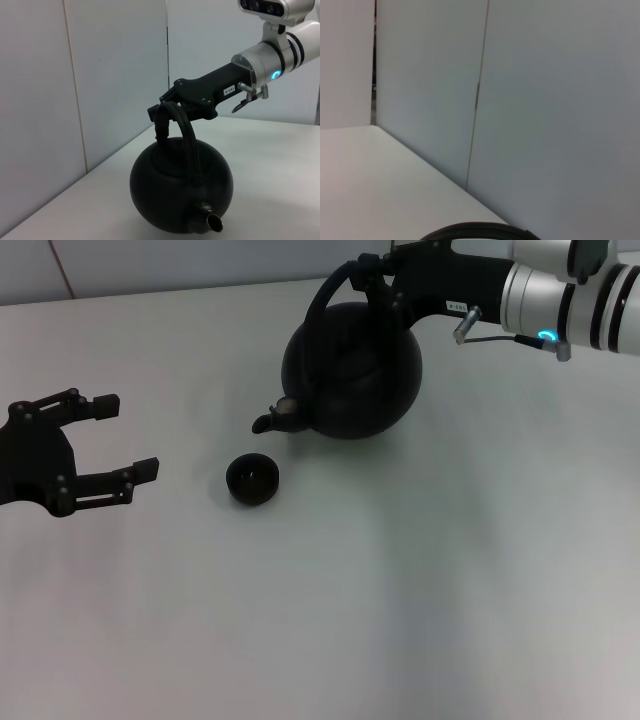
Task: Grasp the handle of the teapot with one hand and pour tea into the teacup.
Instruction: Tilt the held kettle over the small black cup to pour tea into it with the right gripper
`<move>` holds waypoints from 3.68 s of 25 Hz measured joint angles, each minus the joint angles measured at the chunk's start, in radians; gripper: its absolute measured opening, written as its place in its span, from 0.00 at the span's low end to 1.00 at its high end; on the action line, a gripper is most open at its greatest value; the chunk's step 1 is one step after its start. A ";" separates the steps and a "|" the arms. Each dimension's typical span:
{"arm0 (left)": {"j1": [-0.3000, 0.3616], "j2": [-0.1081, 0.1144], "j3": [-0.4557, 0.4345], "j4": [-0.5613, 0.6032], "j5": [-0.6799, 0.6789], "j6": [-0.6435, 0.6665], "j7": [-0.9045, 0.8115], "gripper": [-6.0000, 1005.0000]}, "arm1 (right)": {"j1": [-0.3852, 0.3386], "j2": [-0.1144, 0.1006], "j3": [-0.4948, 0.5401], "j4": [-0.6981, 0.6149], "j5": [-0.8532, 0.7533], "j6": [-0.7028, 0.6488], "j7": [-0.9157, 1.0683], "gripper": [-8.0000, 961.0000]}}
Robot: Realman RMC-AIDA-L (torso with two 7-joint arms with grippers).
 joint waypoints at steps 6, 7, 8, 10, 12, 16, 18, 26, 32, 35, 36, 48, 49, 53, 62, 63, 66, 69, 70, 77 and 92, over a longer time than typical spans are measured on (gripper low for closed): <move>0.000 -0.002 0.000 0.000 0.000 -0.001 0.000 0.86 | 0.000 0.000 -0.013 -0.043 -0.061 -0.001 0.033 0.15; 0.000 -0.002 0.000 0.000 0.000 -0.001 0.000 0.86 | -0.001 0.000 -0.016 -0.052 -0.068 -0.002 0.037 0.15; 0.000 -0.003 0.000 0.000 0.000 -0.002 0.001 0.86 | -0.005 0.001 -0.022 -0.071 -0.082 -0.003 0.044 0.15; 0.000 -0.004 0.000 0.000 0.000 -0.003 0.001 0.86 | -0.008 0.001 -0.026 -0.084 -0.090 -0.004 0.049 0.15; 0.000 -0.005 0.000 0.000 0.000 -0.004 0.001 0.86 | -0.008 0.001 -0.027 -0.089 -0.095 -0.005 0.052 0.15; 0.000 -0.007 0.000 0.000 0.000 -0.005 0.002 0.86 | -0.008 0.002 -0.027 -0.100 -0.111 -0.006 0.057 0.15; 0.000 -0.009 0.000 -0.001 0.000 -0.005 0.002 0.86 | -0.008 0.002 -0.027 -0.112 -0.127 -0.007 0.057 0.15; 0.000 -0.010 0.000 -0.002 0.000 -0.006 0.002 0.86 | -0.007 0.002 -0.028 -0.129 -0.148 -0.007 0.062 0.15; -0.003 -0.011 0.000 -0.001 0.000 -0.007 0.002 0.86 | -0.002 0.002 -0.038 -0.146 -0.182 -0.007 0.078 0.15; -0.003 -0.011 -0.001 -0.001 0.000 -0.008 0.002 0.86 | -0.001 0.002 -0.040 -0.152 -0.188 -0.007 0.079 0.15; -0.004 -0.011 -0.001 0.000 0.000 -0.008 0.002 0.86 | -0.001 0.002 -0.041 -0.153 -0.191 -0.006 0.079 0.15; -0.004 -0.011 -0.010 0.000 0.000 -0.009 0.007 0.86 | 0.011 0.001 -0.066 -0.186 -0.224 -0.006 0.092 0.15; -0.004 -0.011 -0.010 0.000 0.000 -0.009 0.007 0.86 | 0.011 0.001 -0.066 -0.186 -0.224 -0.006 0.092 0.15; -0.002 -0.011 -0.011 0.000 0.000 -0.009 0.015 0.86 | 0.013 0.001 -0.087 -0.207 -0.235 -0.003 0.095 0.15; 0.000 -0.009 -0.012 -0.003 0.000 -0.011 0.022 0.86 | 0.026 0.002 -0.096 -0.223 -0.265 -0.006 0.122 0.15; 0.000 -0.009 -0.012 -0.003 0.000 -0.011 0.022 0.86 | 0.029 0.002 -0.105 -0.233 -0.293 -0.003 0.143 0.15; 0.000 -0.009 -0.013 -0.005 0.000 -0.011 0.032 0.86 | 0.029 0.002 -0.115 -0.244 -0.308 -0.001 0.155 0.15; -0.001 -0.011 -0.024 -0.008 0.000 -0.011 0.050 0.86 | 0.029 0.002 -0.117 -0.257 -0.311 -0.003 0.157 0.15; -0.001 -0.011 -0.024 -0.009 0.000 -0.011 0.051 0.86 | 0.029 0.002 -0.117 -0.261 -0.311 -0.003 0.157 0.15; -0.002 -0.012 -0.025 -0.009 0.000 -0.010 0.052 0.86 | 0.026 0.003 -0.118 -0.279 -0.326 -0.005 0.160 0.15; 0.000 -0.021 -0.036 -0.009 0.000 -0.011 0.053 0.86 | 0.025 0.003 -0.131 -0.327 -0.377 -0.015 0.161 0.14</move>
